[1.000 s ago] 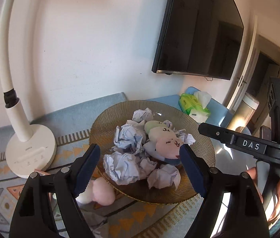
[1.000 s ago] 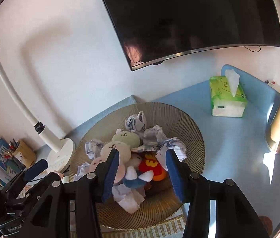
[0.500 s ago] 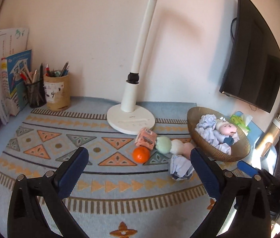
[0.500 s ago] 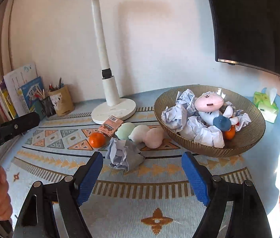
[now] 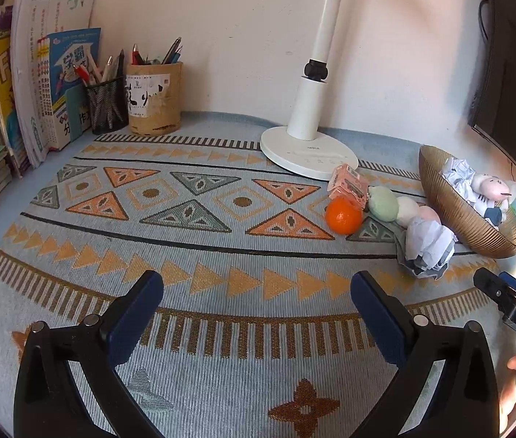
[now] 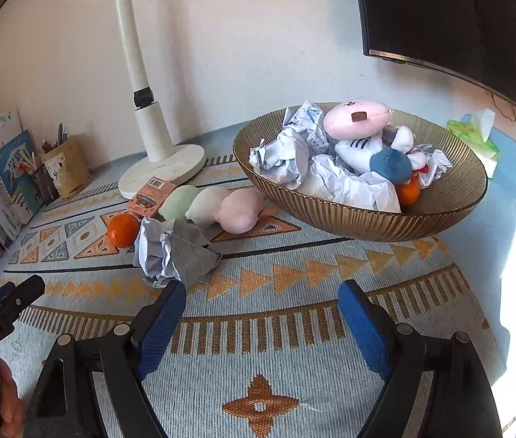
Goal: Organize objects
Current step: 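Move both open tools back toward the grey cloth and orange, then grasp the orange with the left tool while the right grasps the grey cloth, then carry the orange and grey cloth over the bowl and release both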
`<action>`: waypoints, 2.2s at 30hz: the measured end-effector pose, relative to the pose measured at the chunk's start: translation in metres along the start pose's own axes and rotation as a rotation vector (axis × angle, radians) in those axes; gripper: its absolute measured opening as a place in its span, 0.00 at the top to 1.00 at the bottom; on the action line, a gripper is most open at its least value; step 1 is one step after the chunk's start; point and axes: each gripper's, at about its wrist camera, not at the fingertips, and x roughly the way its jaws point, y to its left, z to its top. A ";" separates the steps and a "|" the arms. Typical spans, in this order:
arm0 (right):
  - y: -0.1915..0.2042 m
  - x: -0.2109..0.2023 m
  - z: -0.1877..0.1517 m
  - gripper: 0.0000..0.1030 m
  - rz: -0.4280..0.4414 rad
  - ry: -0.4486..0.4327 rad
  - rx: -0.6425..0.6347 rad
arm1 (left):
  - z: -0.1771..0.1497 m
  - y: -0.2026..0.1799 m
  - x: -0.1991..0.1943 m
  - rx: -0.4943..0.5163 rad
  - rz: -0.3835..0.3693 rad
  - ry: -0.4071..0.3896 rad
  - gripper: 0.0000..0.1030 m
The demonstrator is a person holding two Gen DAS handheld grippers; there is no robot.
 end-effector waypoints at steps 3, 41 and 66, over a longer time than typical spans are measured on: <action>0.006 0.000 -0.001 0.12 -0.027 -0.008 -0.032 | 0.001 0.006 0.004 -0.030 -0.017 0.020 0.01; 0.032 0.077 0.033 0.45 0.340 0.288 0.141 | 0.064 -0.046 0.111 0.245 -0.401 0.260 0.18; -0.025 -0.016 -0.024 0.49 0.199 0.230 -0.114 | -0.016 -0.070 0.013 0.185 -0.315 0.179 0.65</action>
